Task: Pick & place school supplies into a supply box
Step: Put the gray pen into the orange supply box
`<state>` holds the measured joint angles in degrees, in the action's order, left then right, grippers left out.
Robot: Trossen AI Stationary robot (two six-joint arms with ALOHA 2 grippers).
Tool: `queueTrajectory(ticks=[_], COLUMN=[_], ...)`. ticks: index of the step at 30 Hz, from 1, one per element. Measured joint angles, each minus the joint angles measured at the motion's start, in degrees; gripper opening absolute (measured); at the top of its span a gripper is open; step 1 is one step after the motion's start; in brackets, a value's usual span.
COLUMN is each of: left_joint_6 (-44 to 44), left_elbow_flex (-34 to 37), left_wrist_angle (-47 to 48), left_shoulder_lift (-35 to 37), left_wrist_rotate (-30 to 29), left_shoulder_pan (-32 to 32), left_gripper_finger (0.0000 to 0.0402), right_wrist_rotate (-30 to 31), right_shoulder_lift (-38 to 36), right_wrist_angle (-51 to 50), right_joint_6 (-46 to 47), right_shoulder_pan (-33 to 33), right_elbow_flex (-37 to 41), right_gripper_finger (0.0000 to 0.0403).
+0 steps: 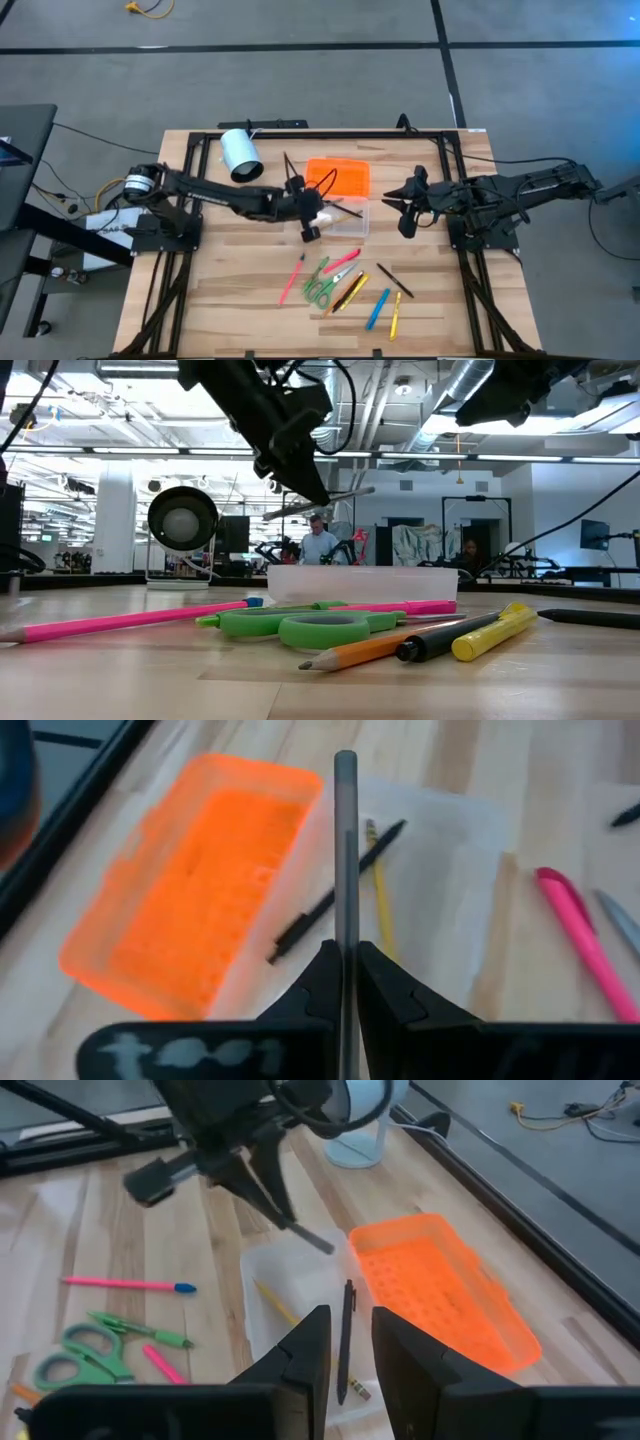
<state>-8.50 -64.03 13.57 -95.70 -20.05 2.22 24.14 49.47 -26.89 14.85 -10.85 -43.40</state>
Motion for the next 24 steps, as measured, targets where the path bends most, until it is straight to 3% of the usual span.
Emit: queueTrajectory(ticks=[6, 16, 24], left_joint_6=[3.97, 7.35, 7.6], left_elbow_flex=[0.02, 0.11, 0.15], left_wrist_angle=[-3.59, -12.15, -13.9], left_shoulder_lift=[-0.3, -7.67, -9.33], left_wrist_rotate=[2.85, 9.05, 9.27], left_shoulder_pan=[-2.64, -3.58, -3.82], left_gripper_finger=[0.0002, 0.0002, 0.0002], right_wrist_rotate=[0.52, 0.64, 0.59], right_shoulder_lift=[0.0, 0.02, 0.02], right_wrist_angle=[1.85, 6.51, 6.55], right_joint_6=[1.45, 3.18, 6.24], right_shoulder_pan=[0.0, -0.02, -0.02], right_elbow_flex=[0.0, -0.02, -0.02], right_gripper_finger=[0.0072, 0.0072, 0.0072])
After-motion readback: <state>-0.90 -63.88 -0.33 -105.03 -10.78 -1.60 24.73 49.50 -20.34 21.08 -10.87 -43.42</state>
